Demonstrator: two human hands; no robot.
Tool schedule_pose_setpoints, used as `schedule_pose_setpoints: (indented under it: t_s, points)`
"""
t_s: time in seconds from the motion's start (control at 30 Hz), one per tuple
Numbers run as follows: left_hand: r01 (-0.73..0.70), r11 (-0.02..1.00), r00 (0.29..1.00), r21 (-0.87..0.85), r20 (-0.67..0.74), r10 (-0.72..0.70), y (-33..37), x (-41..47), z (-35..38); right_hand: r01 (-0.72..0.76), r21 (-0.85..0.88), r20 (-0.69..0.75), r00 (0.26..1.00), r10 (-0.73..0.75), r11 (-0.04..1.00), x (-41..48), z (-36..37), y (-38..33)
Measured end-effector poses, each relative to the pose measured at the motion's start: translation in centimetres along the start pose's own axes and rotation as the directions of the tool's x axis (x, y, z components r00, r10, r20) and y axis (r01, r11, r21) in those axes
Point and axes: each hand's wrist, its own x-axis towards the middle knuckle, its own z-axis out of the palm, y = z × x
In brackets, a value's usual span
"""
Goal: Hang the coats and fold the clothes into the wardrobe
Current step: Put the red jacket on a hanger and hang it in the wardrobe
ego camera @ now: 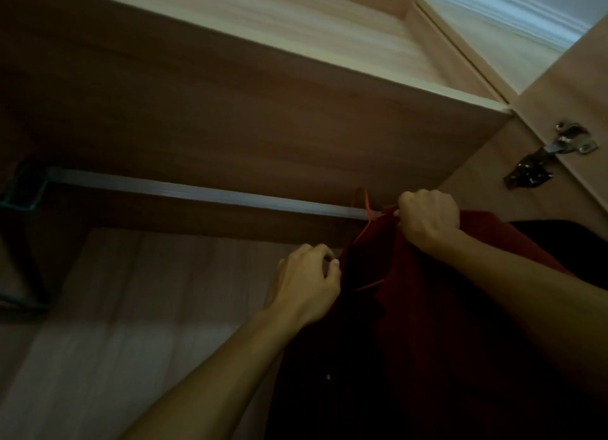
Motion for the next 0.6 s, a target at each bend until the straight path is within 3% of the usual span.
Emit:
schedule_pose_setpoints:
  t_s: [0.3,0.6]
  points:
    - [-0.072,0.997,0.997,0.006,-0.04,0.072,-1.5,-0.5,1.4,0.022,-0.085,0.034,0.999,-0.019,0.996,-1.2,1.6,-2.5]
    - [-0.043,0.999,0.999,0.026,-0.012,0.044,-2.2,-2.9,1.8,0.076,-0.162,0.129,0.99,-0.055,0.984,-4.2,0.9,-4.1]
